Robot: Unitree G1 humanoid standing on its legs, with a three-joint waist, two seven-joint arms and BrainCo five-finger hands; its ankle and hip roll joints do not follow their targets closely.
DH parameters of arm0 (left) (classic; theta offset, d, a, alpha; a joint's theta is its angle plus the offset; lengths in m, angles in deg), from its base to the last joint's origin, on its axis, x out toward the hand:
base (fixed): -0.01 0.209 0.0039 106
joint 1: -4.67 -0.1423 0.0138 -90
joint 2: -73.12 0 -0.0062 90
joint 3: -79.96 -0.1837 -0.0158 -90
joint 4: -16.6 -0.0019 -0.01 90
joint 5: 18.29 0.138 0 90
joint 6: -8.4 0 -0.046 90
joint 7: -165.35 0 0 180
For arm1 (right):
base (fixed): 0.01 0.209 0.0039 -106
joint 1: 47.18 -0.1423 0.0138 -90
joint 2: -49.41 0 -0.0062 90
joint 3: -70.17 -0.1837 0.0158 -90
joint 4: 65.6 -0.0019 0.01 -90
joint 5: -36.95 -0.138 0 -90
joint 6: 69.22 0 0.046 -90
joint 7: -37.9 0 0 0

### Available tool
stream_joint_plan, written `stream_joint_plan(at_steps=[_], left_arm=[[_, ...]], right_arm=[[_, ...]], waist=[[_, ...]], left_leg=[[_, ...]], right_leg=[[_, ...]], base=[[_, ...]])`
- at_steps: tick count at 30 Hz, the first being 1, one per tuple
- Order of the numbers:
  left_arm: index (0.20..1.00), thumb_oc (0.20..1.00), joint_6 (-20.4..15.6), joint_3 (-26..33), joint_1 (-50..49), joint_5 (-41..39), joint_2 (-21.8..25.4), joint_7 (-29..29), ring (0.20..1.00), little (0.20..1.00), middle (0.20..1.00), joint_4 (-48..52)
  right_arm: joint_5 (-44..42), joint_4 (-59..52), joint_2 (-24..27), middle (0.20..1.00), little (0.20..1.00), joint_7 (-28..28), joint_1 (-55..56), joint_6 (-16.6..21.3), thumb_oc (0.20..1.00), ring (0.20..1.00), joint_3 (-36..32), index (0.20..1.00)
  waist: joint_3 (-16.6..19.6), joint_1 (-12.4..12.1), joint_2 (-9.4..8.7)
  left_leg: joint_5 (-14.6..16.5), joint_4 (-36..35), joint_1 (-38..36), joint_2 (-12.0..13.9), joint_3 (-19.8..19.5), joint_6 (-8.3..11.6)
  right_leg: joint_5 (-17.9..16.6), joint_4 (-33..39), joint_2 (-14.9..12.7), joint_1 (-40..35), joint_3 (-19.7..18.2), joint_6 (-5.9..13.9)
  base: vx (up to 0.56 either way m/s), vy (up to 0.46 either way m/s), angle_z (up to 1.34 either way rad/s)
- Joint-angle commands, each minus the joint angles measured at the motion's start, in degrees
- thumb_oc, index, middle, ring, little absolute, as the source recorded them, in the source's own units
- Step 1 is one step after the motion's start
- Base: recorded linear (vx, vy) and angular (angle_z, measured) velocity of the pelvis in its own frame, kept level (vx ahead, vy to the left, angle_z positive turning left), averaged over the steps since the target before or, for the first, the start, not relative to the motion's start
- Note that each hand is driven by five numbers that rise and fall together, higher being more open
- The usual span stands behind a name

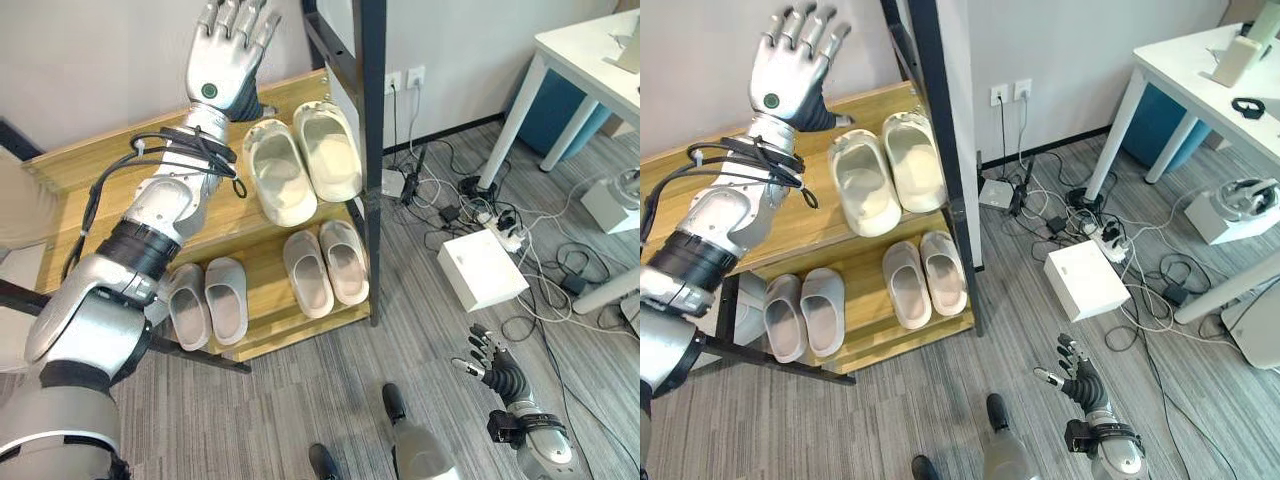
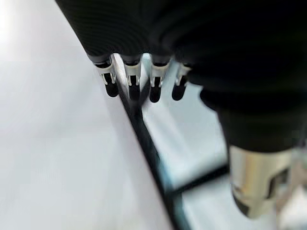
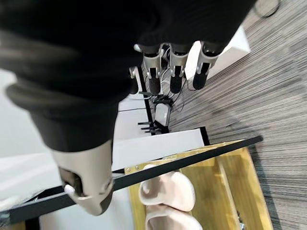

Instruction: Arrange the slippers neatly on the shoe rack.

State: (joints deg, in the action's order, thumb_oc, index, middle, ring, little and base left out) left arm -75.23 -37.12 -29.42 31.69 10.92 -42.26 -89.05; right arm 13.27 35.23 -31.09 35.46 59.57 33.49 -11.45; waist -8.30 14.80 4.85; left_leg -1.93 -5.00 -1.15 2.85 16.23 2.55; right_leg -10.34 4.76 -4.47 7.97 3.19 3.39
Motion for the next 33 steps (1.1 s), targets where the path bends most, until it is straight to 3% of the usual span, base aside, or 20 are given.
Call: stream_joint_plan(at_steps=[1, 2, 3, 4, 6, 7, 10, 11, 12, 13, 15, 17, 18, 25, 27, 29, 33], left_arm=[[1.0, 1.0, -3.03, 6.39, -1.83, -5.57, 0.31, -1.76, 1.0, 1.0, 1.0, 2.33], [1.0, 1.0, -8.19, 10.52, -8.23, -12.68, -3.95, -1.44, 1.0, 1.0, 1.0, 9.8], [1.0, 1.0, -8.19, 11.43, -9.34, -12.77, -3.87, -0.93, 1.0, 1.0, 1.0, 10.76], [1.0, 1.0, -10.38, 13.03, -12.66, -16.48, -5.73, -0.86, 1.0, 1.0, 1.0, 13.5], [1.0, 1.0, -18.37, 14.47, -21.64, -34.19, -13.6, 3.36, 1.0, 1.0, 1.0, 22.43], [1.0, 1.0, -18.28, 14.69, -21.93, -34.38, -13.56, 3.6, 1.0, 1.0, 1.0, 22.74], [1.0, 1.0, -21.02, 12.52, -25.7, -48.33, -17.27, 8.05, 1.0, 1.0, 1.0, 25.3], [1.0, 1.0, -23.13, 10.45, -28.01, -60.48, -18.49, 13.32, 1.0, 1.0, 1.0, 27.31], [1.0, 1.0, -23.13, 10.56, -28.05, -60.71, -18.4, 13.5, 1.0, 1.0, 1.0, 27.35], [1.0, 1.0, -23.79, 9.11, -31.34, -73.57, -19.04, 20.85, 1.0, 1.0, 1.0, 30.88], [1.0, 1.0, -23.35, 8.42, -32.69, -77.92, -19.33, 24.16, 1.0, 1.0, 1.0, 31.79], [1.0, 1.0, -21.27, 5.41, -35.96, -83.9, -20.16, 29.6, 1.0, 1.0, 1.0, 33.78], [1.0, 1.0, -18.11, 0.58, -40.31, -88.23, -19.84, 36.14, 1.0, 1.0, 1.0, 35.4], [1.0, 1.0, -13.46, -6.83, -47.49, -88.87, -19.22, 43.21, 1.0, 1.0, 1.0, 29.25], [1.0, 1.0, -12.35, -9.69, -50.92, -82.43, -17.73, 44.61, 1.0, 1.0, 1.0, 23.27], [1.0, 1.0, -13.16, -8.97, -51.78, -74.79, -16.29, 42.44, 1.0, 1.0, 1.0, 20.53], [1.0, 1.0, -12.47, -9.28, -56.2, -63.05, -18.28, 39.78, 1.0, 1.0, 1.0, 10.94]], right_arm=[[-0.13, -2.91, -1.2, 1.0, 1.0, -1.08, -0.32, 0.89, 1.0, 1.0, -0.42, 1.0], [0.97, -2.39, -2.73, 1.0, 1.0, -1.84, -1.69, 0.16, 1.0, 1.0, -0.19, 1.0], [1.02, -2.36, -2.38, 1.0, 1.0, -1.87, -1.58, 0.16, 1.0, 1.0, 0.02, 1.0], [1.72, -1.97, -3.09, 1.0, 1.0, -2.29, -2.18, -0.16, 1.0, 1.0, 0.09, 1.0], [2.82, 0.39, -4.86, 1.0, 1.0, -3.72, -6.12, -1.26, 1.0, 1.0, 1.28, 1.0], [2.82, 0.48, -4.8, 1.0, 1.0, -3.72, -6.12, -1.21, 1.0, 1.0, 1.37, 1.0], [2.5, 2.56, -5.12, 1.0, 1.0, -4.6, -9.25, -2.09, 1.0, 1.0, 1.97, 1.0], [1.81, 3.55, -5.05, 1.0, 1.0, -4.91, -11.15, -2.54, 1.0, 1.0, 2.45, 1.0], [1.79, 3.59, -5.06, 1.0, 1.0, -4.9, -11.19, -2.51, 1.0, 1.0, 2.49, 1.0], [0.87, 4.37, -4.9, 1.0, 1.0, -4.47, -11.94, -2.99, 1.0, 1.0, 2.7, 1.0], [0.4, 5.05, -4.8, 1.0, 1.0, -4.04, -12.13, -3.12, 1.0, 1.0, 2.97, 1.0], [-0.28, 6.66, -5.02, 1.0, 1.0, -3.36, -12.53, -3.44, 1.0, 1.0, 3.53, 1.0], [-0.03, 9.68, -5.94, 1.0, 1.0, -2.8, -13.2, -3.87, 1.0, 1.0, 4.06, 1.0], [1.05, 12.89, -7.18, 1.0, 1.0, -2.11, -14.0, -3.73, 1.0, 1.0, 4.57, 1.0], [0.77, 13.51, -7.69, 1.0, 1.0, -1.83, -14.31, -3.54, 1.0, 1.0, 4.63, 1.0], [0.58, 13.1, -7.79, 1.0, 1.0, -1.96, -14.42, -3.38, 1.0, 1.0, 4.61, 1.0], [1.01, 12.36, -8.36, 1.0, 1.0, -2.81, -14.58, -3.34, 1.0, 1.0, 5.73, 1.0]], waist=[[1.34, -1.64, -1.75], [1.54, -2.88, -2.22], [1.72, -2.6, -1.95], [2.02, -3.21, -2.08], [2.99, -5.43, -2.58], [3.08, -5.3, -2.52], [3.6, -6.7, -2.71], [3.82, -7.35, -2.75], [3.83, -7.29, -2.76], [4.12, -7.77, -2.85], [4.33, -7.9, -2.91], [4.52, -8.29, -3.01], [4.41, -8.61, -3.02], [3.84, -8.91, -2.98], [3.54, -8.99, -3.06], [3.51, -9.08, -3.1], [3.57, -9.35, -3.25]], left_leg=[[3.9, 0.0, -0.47, 1.8, -5.88, 1.36], [3.64, 0.0, -0.42, 1.74, -6.36, 1.31], [3.67, 0.0, -0.47, 1.75, -6.38, 1.32], [3.56, 0.0, -0.48, 1.71, -6.73, 1.27], [3.0, 0.0, -0.25, 1.66, -7.92, 1.18], [3.01, 0.0, -0.22, 1.67, -7.99, 1.18], [2.51, 0.0, 0.04, 1.62, -9.05, 1.08], [2.31, 0.0, 0.15, 1.6, -9.46, 1.06], [2.32, 0.0, 0.15, 1.6, -9.49, 1.06], [2.25, 0.0, 0.16, 1.49, -9.72, 1.03], [2.3, 0.0, 0.05, 1.5, -9.76, 1.04], [2.42, 0.0, -0.15, 1.52, -9.76, 0.97], [2.62, 0.0, -0.47, 1.49, -9.71, 0.85], [2.88, 0.0, -0.97, 1.57, -9.64, 0.52], [3.01, 0.0, -1.21, 1.56, -9.69, 0.39], [3.09, 0.0, -1.4, 1.6, -9.77, 0.34], [3.08, 0.0, -1.56, 1.69, -10.06, 0.3]], right_leg=[[8.13, 0.24, -4.54, -6.01, 2.61, 6.9], [8.18, 0.24, -4.51, -6.35, 3.1, 6.69], [8.21, 0.24, -4.5, -6.41, 3.12, 6.69], [8.29, 0.24, -4.46, -6.65, 3.38, 6.56], [8.52, 0.24, -4.38, -7.44, 4.6, 6.15], [8.55, 0.24, -4.37, -7.45, 4.67, 6.15], [8.6, 0.24, -4.32, -7.86, 5.6, 5.86], [8.58, 0.24, -4.35, -8.1, 6.25, 5.7], [8.6, 0.24, -4.35, -8.12, 6.28, 5.7], [8.57, 0.24, -4.32, -8.34, 6.54, 5.7], [8.63, 0.24, -4.34, -8.47, 6.56, 5.7], [8.71, 0.24, -4.4, -8.72, 6.7, 5.68], [8.77, 0.24, -4.46, -8.95, 6.69, 5.67], [8.92, 0.24, -4.38, -9.33, 6.51, 5.62], [9.02, 0.24, -4.33, -9.56, 6.36, 5.57], [9.12, 0.24, -4.29, -9.74, 6.33, 5.49], [9.24, 0.22, -4.18, -9.87, 6.34, 5.36]], base=[[-0.04, -0.008, 0.09], [-0.02, -0.002, 0.07], [-0.01, -0.004, 0.11], [0.0, -0.014, 0.3], [0.0, -0.026, 0.29], [0.01, -0.018, 0.2], [0.0, -0.016, 0.29], [-0.01, -0.007, 0.16], [0.01, -0.01, 0.18], [0.02, -0.003, 0.19], [0.01, -0.002, 0.05], [0.0, 0.0, 0.0], [0.0, 0.0, 0.0], [0.0, 0.002, -0.01], [0.0, 0.0, 0.0], [0.0, 0.0, 0.0], [0.0, 0.0, 0.0]])
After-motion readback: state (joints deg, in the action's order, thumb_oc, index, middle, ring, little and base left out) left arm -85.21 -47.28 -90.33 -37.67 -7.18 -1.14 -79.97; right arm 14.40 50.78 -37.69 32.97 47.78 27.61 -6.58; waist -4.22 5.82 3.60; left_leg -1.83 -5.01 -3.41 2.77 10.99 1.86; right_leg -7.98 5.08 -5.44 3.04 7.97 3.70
